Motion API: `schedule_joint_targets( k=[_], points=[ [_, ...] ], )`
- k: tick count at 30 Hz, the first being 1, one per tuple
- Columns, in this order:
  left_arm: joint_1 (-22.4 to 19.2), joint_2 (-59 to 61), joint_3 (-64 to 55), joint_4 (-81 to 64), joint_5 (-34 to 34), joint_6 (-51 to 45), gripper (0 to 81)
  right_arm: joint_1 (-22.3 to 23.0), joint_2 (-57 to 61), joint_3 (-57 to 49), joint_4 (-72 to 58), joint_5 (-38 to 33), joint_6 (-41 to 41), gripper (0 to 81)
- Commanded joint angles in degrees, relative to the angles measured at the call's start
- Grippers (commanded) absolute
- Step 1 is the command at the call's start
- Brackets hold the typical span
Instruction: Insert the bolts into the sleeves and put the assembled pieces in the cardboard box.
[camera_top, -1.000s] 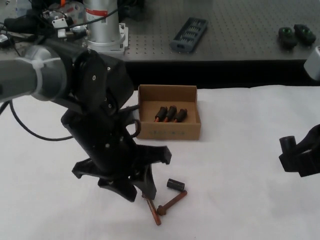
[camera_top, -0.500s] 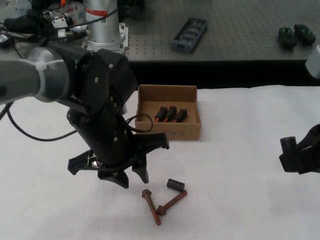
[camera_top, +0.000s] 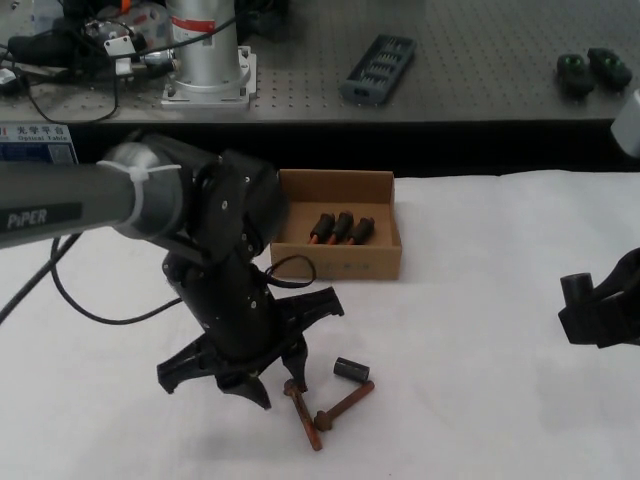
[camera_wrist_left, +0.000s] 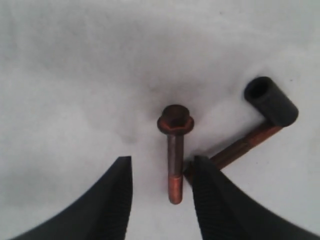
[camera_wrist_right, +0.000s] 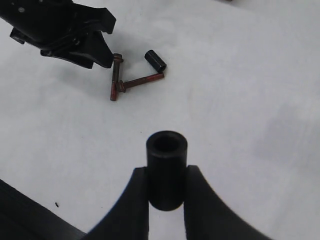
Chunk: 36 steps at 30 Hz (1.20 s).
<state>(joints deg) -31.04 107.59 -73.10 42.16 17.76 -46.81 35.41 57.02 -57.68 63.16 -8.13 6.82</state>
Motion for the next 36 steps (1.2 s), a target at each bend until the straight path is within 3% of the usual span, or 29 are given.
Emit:
schedule_joint_targets(
  k=[1, 9, 16, 22, 36],
  points=[
    [-1.2, 0.6, -0.1, -3.2, -0.6, -3.2, 29.7, 0.1, -0.5, -0.1, -0.7, -0.3, 0.1, 2.5],
    [-3.5, 2.3, -0.1, -4.7, -3.1, -3.8, 29.7, 0.1, -0.5, -0.1, -0.9, -0.3, 0.1, 2.5],
    [-3.5, 2.3, -0.1, -4.3, -3.7, -3.8, 28.6, 0.1, -0.5, -0.1, -0.8, -0.3, -0.1, 2.5],
    [-3.5, 2.3, -0.1, -3.3, -5.3, -2.6, 21.3, 0.1, -0.5, -0.1, -0.8, -0.3, -0.4, 2.5],
    [-3.5, 2.5, -0.1, -3.2, -7.3, -0.5, 21.1, 0.1, -0.5, -0.1, -0.8, -0.3, -0.4, 2.5]
  ],
)
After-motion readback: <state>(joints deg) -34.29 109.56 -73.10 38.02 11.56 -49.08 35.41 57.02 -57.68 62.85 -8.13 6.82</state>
